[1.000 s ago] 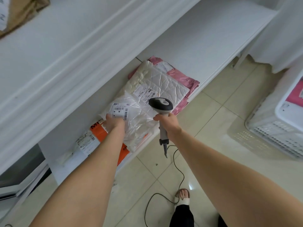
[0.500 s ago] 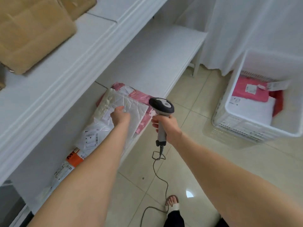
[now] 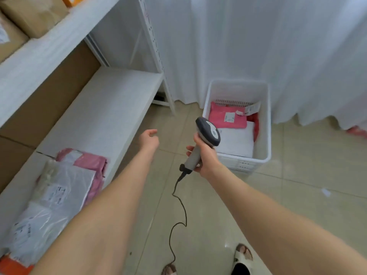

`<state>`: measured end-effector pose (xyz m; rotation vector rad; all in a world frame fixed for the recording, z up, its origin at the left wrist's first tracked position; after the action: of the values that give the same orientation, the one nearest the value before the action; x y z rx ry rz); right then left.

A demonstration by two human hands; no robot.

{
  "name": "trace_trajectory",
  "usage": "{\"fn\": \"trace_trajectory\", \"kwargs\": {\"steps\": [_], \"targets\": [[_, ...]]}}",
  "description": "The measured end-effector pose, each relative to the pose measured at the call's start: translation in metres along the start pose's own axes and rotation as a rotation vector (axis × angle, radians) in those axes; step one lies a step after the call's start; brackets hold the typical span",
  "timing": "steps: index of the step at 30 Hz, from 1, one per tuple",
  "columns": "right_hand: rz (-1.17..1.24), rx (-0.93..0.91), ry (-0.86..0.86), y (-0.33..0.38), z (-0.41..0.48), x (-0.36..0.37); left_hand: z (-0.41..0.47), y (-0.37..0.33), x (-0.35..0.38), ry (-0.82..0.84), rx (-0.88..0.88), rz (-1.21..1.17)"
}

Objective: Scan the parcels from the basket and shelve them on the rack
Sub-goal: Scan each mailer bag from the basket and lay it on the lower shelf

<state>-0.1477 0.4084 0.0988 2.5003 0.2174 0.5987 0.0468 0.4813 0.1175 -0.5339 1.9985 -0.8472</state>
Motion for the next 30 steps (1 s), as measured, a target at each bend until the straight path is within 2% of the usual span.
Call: {"fn": "trace_trajectory", "kwargs": {"steps": [7, 16, 23, 30], "targets": [[0.214, 0.003, -0.036, 0.076, 0.021, -0.103, -0.018, -0.074, 0.14, 0.156, 0.038, 0.037], [0.286, 0.011, -0.169, 0.129, 0.083, -0.179, 0.011, -0.105, 0.247, 0.273, -0.006, 0.103], [0.247, 0.002, -0.303, 0.183, 0.188, -0.215, 0.084, -0.139, 0.349, 0.398, 0.027, 0.155], [0.268, 0.057, -0.392, 0.183, 0.306, -0.264, 0.159, -0.105, 0.458, 0.489, -0.019, 0.31]]}}
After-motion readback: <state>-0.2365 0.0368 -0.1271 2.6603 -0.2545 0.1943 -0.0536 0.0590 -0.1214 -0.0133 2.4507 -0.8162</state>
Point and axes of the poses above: each hand's wrist, its own z-axis towards the middle knuckle, its own x-axis out of the palm, y = z × x, the point moved 7 cm from there along z, towards the middle knuckle, and after that the axes turned 2 degrees about y, right-handed, at the moved point
